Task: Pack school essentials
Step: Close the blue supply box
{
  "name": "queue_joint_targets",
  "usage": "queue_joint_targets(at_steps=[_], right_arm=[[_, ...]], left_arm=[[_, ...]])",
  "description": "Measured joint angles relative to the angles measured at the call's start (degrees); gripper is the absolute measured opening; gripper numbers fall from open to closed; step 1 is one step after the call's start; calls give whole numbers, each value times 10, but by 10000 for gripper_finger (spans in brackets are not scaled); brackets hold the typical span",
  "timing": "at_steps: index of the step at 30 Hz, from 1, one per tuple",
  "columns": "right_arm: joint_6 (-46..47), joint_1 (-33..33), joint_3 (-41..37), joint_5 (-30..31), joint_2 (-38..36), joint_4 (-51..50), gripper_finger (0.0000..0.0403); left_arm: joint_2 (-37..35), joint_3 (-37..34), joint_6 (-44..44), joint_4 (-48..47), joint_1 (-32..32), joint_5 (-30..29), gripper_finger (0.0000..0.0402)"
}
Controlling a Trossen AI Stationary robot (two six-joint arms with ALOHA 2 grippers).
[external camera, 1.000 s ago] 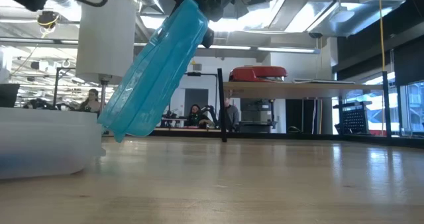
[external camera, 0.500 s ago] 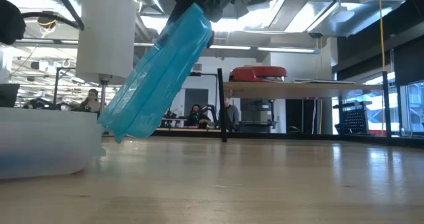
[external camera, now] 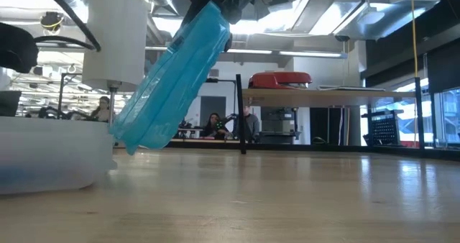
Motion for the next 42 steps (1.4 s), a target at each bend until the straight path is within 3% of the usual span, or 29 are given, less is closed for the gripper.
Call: queue_joint_targets(at_steps=[8, 16, 22, 30, 37, 42], right_arm=[[17, 0, 18, 2, -6, -34, 4], [39, -1, 94, 109, -7, -183, 4], [71, -11, 70, 120, -7, -243, 4], [80, -28, -49, 73, -5, -219, 4], [65, -38, -136, -21, -5, -99, 4], [79, -38, -175, -49, -5, -37, 4]], left_arm=[[0, 0, 12, 2, 6, -5, 113], [0, 0, 13, 2, 6, -5, 113], [0, 0, 13, 2, 6, -4, 113], [0, 0, 13, 10, 6, -3, 113], [0, 0, 13, 13, 6, -3, 113], [0, 0, 13, 14, 6, -3, 113]])
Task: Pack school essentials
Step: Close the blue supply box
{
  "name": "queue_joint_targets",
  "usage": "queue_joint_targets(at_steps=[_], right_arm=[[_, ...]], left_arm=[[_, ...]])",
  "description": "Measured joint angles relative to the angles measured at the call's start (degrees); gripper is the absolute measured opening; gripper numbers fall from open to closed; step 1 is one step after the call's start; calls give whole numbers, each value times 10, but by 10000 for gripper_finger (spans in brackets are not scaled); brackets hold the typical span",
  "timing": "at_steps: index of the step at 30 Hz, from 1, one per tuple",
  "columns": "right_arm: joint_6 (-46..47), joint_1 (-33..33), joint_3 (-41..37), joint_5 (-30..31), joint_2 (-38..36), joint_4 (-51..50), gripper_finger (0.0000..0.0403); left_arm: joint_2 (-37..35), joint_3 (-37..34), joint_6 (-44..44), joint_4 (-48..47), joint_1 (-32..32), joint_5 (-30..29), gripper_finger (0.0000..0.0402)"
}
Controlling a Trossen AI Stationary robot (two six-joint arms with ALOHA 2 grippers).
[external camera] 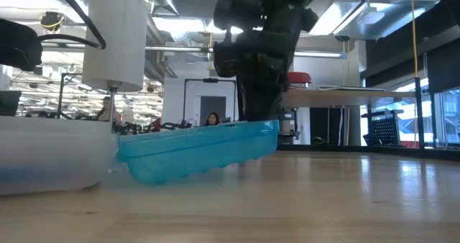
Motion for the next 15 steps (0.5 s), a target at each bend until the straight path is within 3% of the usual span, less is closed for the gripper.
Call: queue_joint_targets(at_steps=[15], right_arm=[[-15, 3, -34, -18, 6, 110, 4]], left_arm=[[0, 0, 0, 0, 0, -1, 113]])
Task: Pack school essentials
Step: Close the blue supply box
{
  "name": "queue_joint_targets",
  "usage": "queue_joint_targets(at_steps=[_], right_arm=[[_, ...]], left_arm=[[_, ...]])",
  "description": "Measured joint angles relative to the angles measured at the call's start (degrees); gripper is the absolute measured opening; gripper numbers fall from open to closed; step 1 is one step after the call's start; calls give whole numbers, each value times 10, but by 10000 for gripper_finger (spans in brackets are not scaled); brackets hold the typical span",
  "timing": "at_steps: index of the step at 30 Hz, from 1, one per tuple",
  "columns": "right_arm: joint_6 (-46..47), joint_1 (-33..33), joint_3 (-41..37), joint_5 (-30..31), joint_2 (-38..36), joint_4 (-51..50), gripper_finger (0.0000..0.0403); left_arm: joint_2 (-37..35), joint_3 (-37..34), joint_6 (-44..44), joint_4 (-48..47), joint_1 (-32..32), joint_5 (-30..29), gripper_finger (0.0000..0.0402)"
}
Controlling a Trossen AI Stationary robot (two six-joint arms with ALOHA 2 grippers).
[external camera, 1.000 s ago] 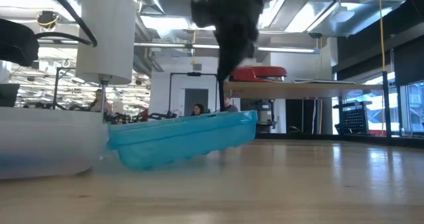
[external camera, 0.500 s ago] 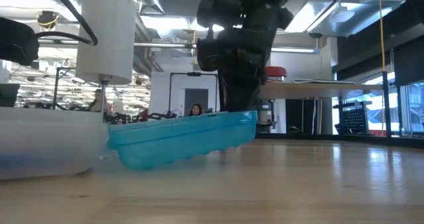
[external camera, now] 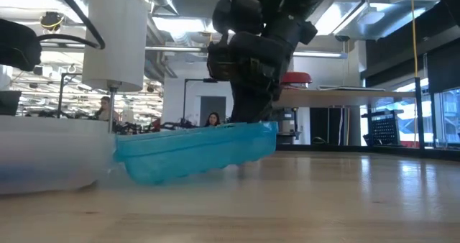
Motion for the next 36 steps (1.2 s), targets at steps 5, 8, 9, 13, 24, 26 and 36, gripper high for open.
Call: queue_joint_targets(at_steps=[5, 8, 9, 13, 24, 26, 36], right_arm=[[2, 1, 0, -6, 0, 18, 4], [9, 2, 0, -28, 0, 18, 4], [14, 2, 0, -30, 0, 18, 4], [16, 2, 11, -32, 0, 2, 4], [-3, 2, 93, -32, -2, -76, 4], [-3, 2, 106, -34, -2, -86, 4], [-16, 10, 179, -33, -3, -111, 4]], left_arm=[[0, 0, -1, -1, 1, -5, 113], [0, 0, 0, -2, 7, -5, 113], [0, 0, 0, -2, 10, -5, 113], [0, 0, 2, -1, 18, -5, 113], [0, 0, -1, -2, 20, 2, 113], [0, 0, -5, -1, 20, 2, 113], [0, 0, -16, 4, 30, -2, 113]])
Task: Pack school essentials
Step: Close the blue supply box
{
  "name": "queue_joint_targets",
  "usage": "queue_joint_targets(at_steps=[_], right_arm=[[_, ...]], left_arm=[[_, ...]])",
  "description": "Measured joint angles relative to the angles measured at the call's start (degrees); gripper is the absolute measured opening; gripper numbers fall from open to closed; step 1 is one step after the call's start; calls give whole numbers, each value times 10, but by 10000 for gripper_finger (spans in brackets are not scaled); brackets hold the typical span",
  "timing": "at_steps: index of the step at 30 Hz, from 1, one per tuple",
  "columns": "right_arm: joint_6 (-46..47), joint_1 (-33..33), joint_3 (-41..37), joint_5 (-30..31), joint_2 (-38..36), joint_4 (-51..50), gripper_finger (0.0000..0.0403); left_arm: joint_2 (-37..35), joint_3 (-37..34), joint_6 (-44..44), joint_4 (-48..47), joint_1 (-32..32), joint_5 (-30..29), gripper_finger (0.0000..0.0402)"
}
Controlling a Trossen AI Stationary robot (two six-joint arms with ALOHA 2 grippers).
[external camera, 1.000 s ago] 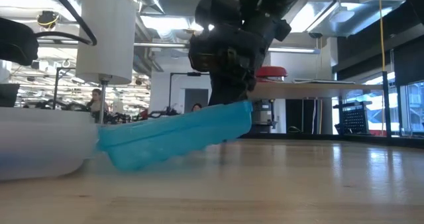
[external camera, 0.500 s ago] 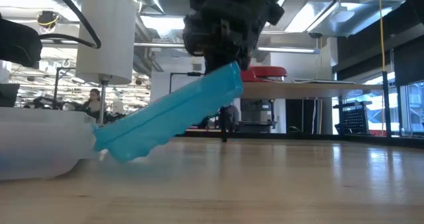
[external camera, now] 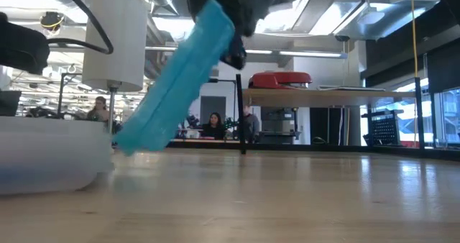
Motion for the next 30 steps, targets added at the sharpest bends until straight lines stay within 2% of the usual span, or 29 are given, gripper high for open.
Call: queue_joint_targets(at_steps=[9, 16, 19, 30], right_arm=[[2, 10, 10, 6, -1, 75, 4], [16, 21, -14, 23, 3, 96, 4], [19, 23, -25, 39, 3, 108, 4], [31, 22, -49, 32, 5, 163, 4]], left_arm=[[0, 0, 28, 32, 44, -31, 113], [0, 0, 32, 28, 82, -50, 113], [0, 0, 52, 31, 98, -50, 113], [0, 0, 92, 34, 151, -27, 113]])
